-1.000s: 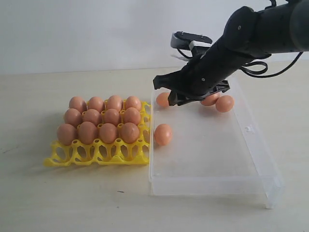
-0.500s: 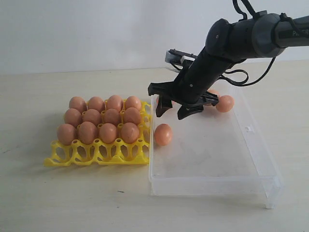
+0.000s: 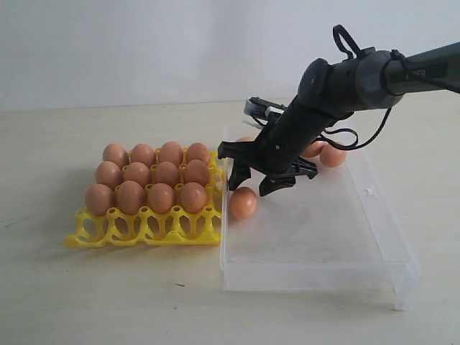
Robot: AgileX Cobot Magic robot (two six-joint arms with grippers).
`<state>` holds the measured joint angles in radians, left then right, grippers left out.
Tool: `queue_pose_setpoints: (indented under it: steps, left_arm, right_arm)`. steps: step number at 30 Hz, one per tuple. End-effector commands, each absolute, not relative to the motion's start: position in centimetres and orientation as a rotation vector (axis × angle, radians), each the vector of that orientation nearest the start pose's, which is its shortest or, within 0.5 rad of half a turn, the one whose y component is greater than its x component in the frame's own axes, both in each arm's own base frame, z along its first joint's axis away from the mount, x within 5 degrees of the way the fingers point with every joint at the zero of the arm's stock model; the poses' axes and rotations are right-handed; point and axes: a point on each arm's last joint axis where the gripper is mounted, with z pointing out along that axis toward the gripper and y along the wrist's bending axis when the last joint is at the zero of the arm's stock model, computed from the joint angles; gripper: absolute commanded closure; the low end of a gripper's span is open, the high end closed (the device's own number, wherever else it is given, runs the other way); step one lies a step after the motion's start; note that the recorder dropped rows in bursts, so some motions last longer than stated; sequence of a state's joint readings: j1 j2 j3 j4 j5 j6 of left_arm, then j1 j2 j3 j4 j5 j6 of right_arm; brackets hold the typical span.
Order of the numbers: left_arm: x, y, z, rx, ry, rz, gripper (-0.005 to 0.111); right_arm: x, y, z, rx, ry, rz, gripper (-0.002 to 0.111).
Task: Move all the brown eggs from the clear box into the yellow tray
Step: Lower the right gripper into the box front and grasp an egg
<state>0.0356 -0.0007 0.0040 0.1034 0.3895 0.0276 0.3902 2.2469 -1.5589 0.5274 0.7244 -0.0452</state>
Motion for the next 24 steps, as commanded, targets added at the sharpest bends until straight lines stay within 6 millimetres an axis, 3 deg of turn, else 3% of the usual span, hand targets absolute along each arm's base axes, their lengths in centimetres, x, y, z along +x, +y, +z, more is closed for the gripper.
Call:
queue_pose_setpoints:
  steps: [1, 18, 24]
  left_arm:
    - [5.2, 0.5, 17.9, 0.055, 1.863, 0.136, 0.107]
    - [5.2, 0.5, 17.9, 0.055, 1.863, 0.136, 0.107]
    - [5.2, 0.5, 17.9, 0.055, 1.863, 0.136, 0.107]
  right_arm:
    - [40.7, 20.5, 10.8, -0.12, 2.909, 0.703, 0.05]
    - [39.5, 20.9, 11.0, -0.167, 3.012, 0.817, 0.05]
    - [39.6, 20.9, 12.2, -0.175, 2.979, 0.82, 0.05]
